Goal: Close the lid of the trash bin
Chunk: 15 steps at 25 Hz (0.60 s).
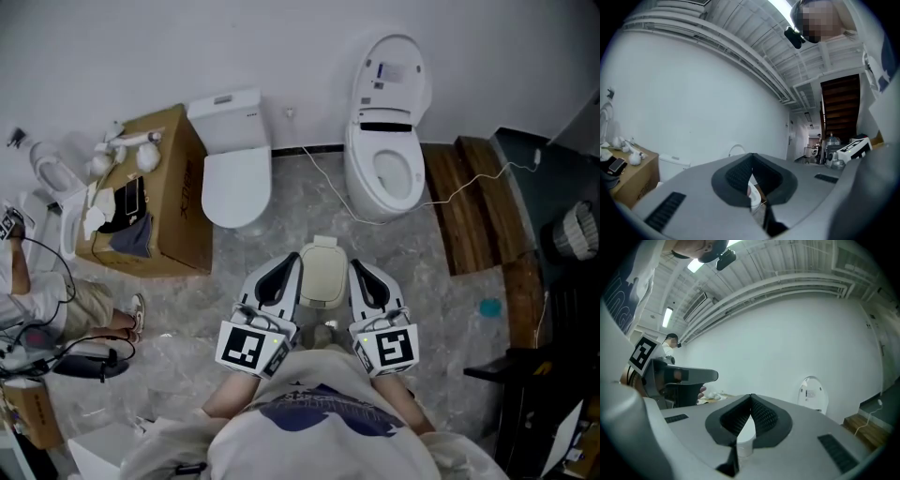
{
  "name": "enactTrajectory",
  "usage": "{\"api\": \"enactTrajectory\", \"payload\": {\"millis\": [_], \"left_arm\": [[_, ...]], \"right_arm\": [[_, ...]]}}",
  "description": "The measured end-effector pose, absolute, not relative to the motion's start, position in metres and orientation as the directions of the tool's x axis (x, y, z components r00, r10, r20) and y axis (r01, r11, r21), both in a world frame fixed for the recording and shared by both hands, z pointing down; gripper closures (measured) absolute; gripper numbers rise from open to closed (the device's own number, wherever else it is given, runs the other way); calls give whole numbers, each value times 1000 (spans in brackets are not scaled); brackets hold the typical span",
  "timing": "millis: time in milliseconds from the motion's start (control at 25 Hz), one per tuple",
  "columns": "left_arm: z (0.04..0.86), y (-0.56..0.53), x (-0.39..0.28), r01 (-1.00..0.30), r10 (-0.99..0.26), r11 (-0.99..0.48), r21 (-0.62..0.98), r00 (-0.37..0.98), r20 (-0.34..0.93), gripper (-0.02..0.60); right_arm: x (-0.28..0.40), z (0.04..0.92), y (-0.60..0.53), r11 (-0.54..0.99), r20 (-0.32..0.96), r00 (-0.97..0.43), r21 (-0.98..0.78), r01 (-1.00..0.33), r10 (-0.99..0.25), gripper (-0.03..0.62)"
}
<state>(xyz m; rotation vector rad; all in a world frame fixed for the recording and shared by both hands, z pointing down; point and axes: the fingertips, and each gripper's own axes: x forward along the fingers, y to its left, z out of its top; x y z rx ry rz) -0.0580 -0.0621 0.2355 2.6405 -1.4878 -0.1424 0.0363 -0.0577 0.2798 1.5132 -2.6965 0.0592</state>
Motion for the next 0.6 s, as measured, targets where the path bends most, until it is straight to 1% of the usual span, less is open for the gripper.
{"api": "enactTrajectory", "payload": {"millis": [320, 600], "left_arm": [[235, -59, -53, -839, -848, -527, 136, 529, -27, 583], [241, -59, -62, -848, -859, -507, 156, 512, -12, 583]], "right_arm": [[39, 276, -57, 509, 54, -508, -9, -861, -860, 585], [35, 276, -55, 508, 43, -508, -8, -861, -860, 585]]}}
